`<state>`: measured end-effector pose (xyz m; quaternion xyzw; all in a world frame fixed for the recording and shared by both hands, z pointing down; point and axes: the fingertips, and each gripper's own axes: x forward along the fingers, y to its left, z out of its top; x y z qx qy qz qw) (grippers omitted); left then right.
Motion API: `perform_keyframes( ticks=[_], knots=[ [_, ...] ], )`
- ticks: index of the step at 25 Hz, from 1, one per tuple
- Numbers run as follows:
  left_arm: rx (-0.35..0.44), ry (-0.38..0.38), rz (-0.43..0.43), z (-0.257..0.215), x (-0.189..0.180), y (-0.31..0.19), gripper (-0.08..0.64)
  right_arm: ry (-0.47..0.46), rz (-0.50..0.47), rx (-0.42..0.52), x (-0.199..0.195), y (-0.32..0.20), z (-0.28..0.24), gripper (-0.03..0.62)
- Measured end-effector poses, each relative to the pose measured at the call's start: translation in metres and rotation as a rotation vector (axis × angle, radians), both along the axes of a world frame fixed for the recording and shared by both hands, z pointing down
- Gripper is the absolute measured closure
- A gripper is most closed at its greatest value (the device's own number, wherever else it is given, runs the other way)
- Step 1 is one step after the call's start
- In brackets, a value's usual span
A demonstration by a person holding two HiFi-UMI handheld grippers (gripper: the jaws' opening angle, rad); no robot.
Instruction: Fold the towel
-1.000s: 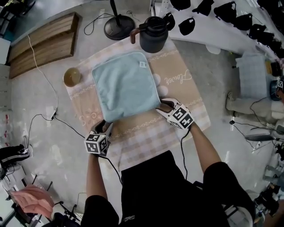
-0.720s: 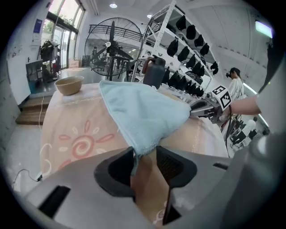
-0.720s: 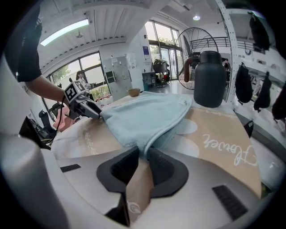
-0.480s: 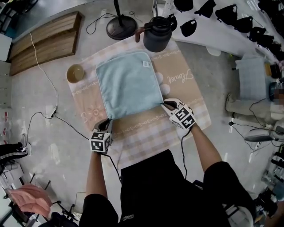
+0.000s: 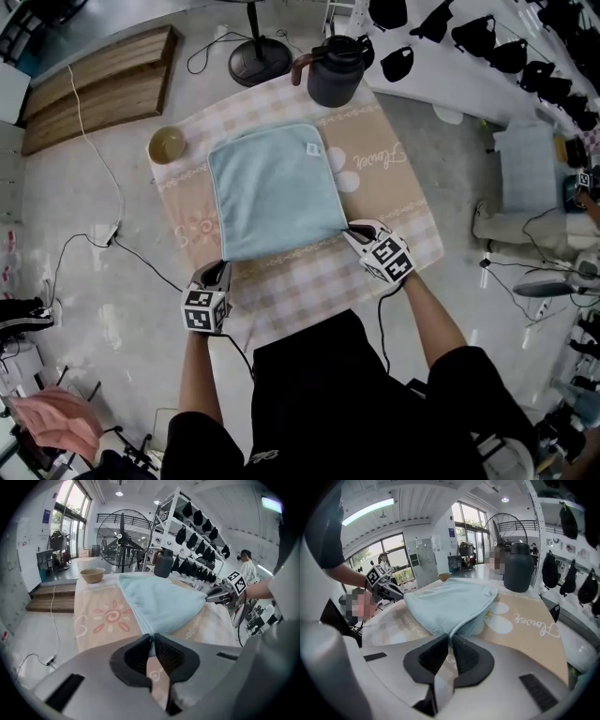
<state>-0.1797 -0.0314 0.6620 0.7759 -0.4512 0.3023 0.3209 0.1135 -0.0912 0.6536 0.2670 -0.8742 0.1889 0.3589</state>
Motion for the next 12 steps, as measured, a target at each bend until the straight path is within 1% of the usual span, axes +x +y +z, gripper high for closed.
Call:
perform_keyframes(
  ticks=[7, 12],
  knots=[
    [-0.009, 0.002, 0.012, -0.001, -0.001, 0.033, 0.526, -0.001, 0.019, -0.008, 0.002, 0.038, 0.0, 0.558],
    [-0.018, 0.025, 0.03, -0.009, 0.0, 0.061, 0.526, -0.005, 0.034, -0.023, 0.001, 0.067, -0.001, 0.558]
  ],
)
